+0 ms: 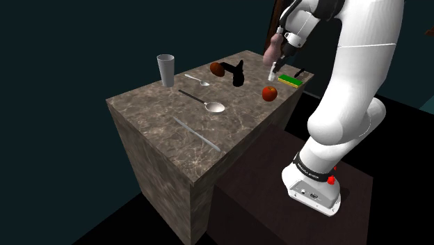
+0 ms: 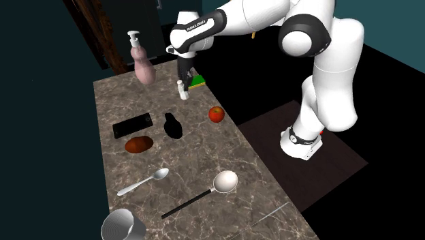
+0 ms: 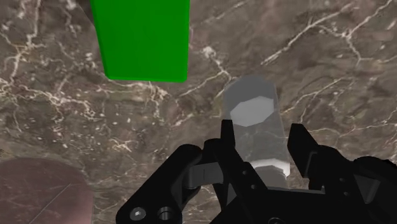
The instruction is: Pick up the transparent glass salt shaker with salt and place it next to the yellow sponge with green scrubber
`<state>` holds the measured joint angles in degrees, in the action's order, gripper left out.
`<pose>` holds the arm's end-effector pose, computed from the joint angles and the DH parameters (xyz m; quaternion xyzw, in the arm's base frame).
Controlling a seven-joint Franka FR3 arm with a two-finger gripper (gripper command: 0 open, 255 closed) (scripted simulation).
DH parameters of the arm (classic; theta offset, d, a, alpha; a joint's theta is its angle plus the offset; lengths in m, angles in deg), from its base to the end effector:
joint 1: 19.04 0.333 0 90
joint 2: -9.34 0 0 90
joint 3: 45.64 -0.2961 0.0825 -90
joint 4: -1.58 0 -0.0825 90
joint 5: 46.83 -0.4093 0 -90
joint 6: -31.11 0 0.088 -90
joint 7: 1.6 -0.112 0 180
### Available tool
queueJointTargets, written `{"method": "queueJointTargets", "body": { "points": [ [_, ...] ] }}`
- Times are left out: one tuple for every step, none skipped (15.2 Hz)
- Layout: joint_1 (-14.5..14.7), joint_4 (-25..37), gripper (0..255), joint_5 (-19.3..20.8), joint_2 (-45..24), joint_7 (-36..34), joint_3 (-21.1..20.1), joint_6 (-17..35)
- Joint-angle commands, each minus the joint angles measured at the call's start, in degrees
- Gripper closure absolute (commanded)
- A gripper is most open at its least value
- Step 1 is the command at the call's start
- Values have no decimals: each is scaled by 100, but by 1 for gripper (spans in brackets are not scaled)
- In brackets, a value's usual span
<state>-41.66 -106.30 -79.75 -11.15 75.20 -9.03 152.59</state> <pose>0.3609 -0.5221 0.3132 -0.9907 -0.0103 -0.1212 0.0615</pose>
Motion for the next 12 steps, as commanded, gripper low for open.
{"method": "queueJointTargets", "body": {
  "points": [
    [-7, -28, 255, -37, -32, 33, -16, 52],
    [-7, -28, 255, -38, -32, 33, -16, 51],
    [-7, -28, 255, -38, -32, 33, -17, 51],
    [-7, -28, 255, -38, -32, 33, -17, 51],
    [-7, -28, 255, -38, -32, 33, -17, 51],
    [-7, -28, 255, -38, -32, 33, -17, 51],
    [-7, -28, 255, -38, -32, 33, -17, 51],
    [-7, -27, 0, -38, -33, 33, -17, 51],
    [-7, -27, 0, -38, -33, 33, -17, 51],
    [-7, -27, 0, -38, -33, 33, -17, 51],
    [-7, -27, 0, -38, -33, 33, -17, 51],
    [-7, -27, 0, -38, -33, 33, -17, 51]
  ]
}}
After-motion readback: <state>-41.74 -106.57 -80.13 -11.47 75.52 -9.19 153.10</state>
